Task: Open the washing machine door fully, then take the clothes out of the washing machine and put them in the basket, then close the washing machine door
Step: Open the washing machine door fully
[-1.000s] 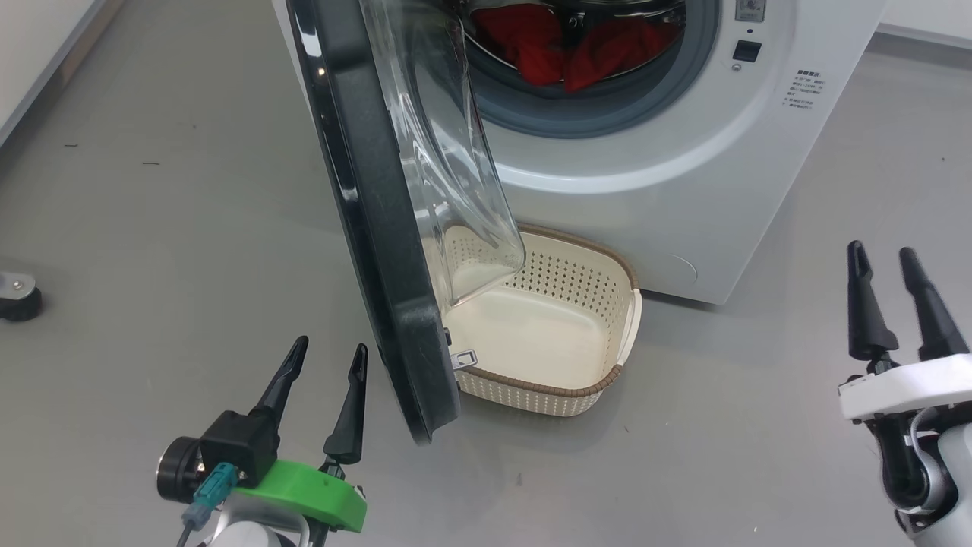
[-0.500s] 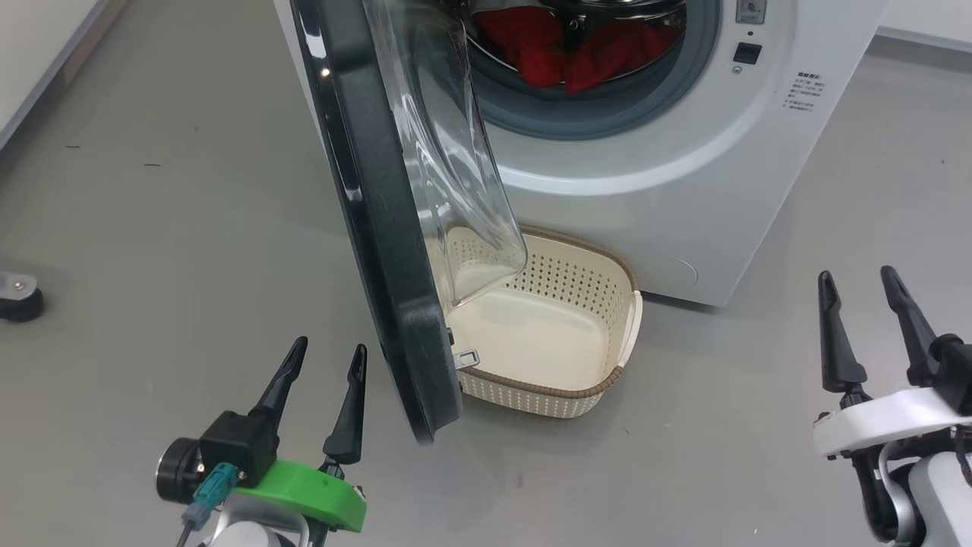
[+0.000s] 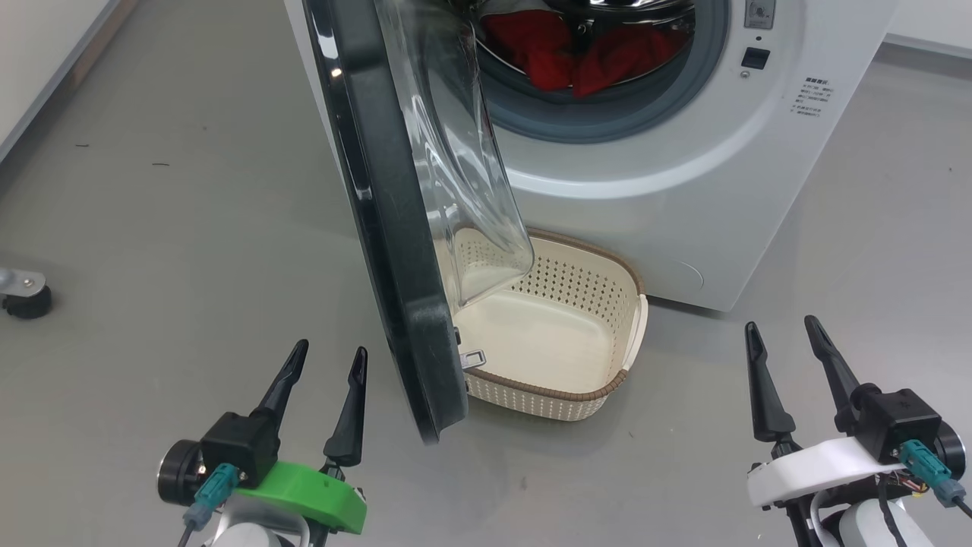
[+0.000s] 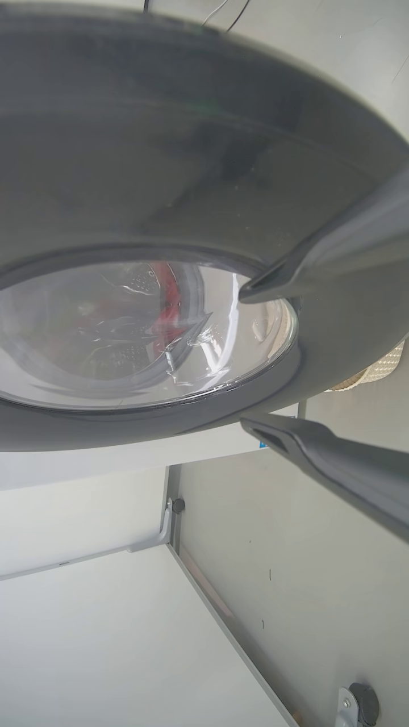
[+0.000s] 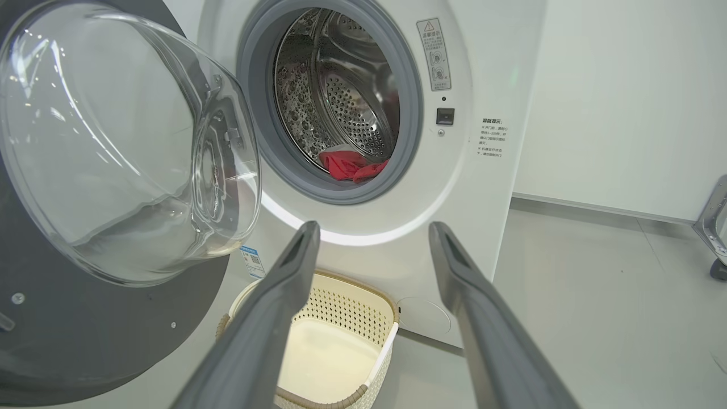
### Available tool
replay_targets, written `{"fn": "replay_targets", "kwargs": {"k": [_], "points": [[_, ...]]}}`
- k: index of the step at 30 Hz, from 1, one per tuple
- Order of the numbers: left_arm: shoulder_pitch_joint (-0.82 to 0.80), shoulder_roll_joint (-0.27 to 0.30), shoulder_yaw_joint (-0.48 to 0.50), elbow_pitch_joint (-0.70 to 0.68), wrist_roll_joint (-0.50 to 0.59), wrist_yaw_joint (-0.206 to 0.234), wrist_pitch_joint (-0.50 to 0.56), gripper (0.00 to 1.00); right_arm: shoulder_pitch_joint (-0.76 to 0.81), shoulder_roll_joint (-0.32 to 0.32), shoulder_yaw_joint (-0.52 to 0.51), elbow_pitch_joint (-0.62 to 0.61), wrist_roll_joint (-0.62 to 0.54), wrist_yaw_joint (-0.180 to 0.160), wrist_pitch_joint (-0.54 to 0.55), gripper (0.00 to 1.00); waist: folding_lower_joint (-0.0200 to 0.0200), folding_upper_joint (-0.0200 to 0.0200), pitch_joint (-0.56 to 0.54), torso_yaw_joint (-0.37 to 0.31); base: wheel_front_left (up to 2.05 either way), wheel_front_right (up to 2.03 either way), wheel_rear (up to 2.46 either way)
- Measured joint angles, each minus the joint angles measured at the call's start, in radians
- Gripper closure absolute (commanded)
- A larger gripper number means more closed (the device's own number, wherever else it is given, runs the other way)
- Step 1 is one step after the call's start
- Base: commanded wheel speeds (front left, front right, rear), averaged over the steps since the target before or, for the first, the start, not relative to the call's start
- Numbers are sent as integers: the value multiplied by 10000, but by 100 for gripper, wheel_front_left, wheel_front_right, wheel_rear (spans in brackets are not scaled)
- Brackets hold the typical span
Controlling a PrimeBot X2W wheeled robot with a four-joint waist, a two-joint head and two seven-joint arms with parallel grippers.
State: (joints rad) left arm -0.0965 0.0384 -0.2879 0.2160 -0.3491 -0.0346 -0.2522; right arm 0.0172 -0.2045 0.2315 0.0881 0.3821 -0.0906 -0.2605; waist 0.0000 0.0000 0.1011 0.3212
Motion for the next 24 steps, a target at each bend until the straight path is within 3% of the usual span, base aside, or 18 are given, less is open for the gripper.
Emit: {"fn": "replay_targets", "kwargs": {"k": [18, 20, 21, 24], "points": [[1, 0, -23, 48, -2, 0, 0, 0, 208, 428, -167, -79, -654, 15, 0, 0, 0, 0, 31, 162, 0, 0, 0], [2, 0, -31, 58, -4, -2, 0, 74, 230, 443, -176, -79, -694, 29, 0, 0, 0, 0, 34, 165, 0, 0, 0], [2, 0, -44, 77, -4, -13, 0, 100, 249, 462, -192, -79, -700, 94, 0, 0, 0, 0, 35, 167, 0, 0, 0], [9, 0, -69, 138, -4, -15, 0, 100, 278, 504, -232, -77, -779, 104, 0, 0, 0, 0, 38, 169, 0, 0, 0]]}}
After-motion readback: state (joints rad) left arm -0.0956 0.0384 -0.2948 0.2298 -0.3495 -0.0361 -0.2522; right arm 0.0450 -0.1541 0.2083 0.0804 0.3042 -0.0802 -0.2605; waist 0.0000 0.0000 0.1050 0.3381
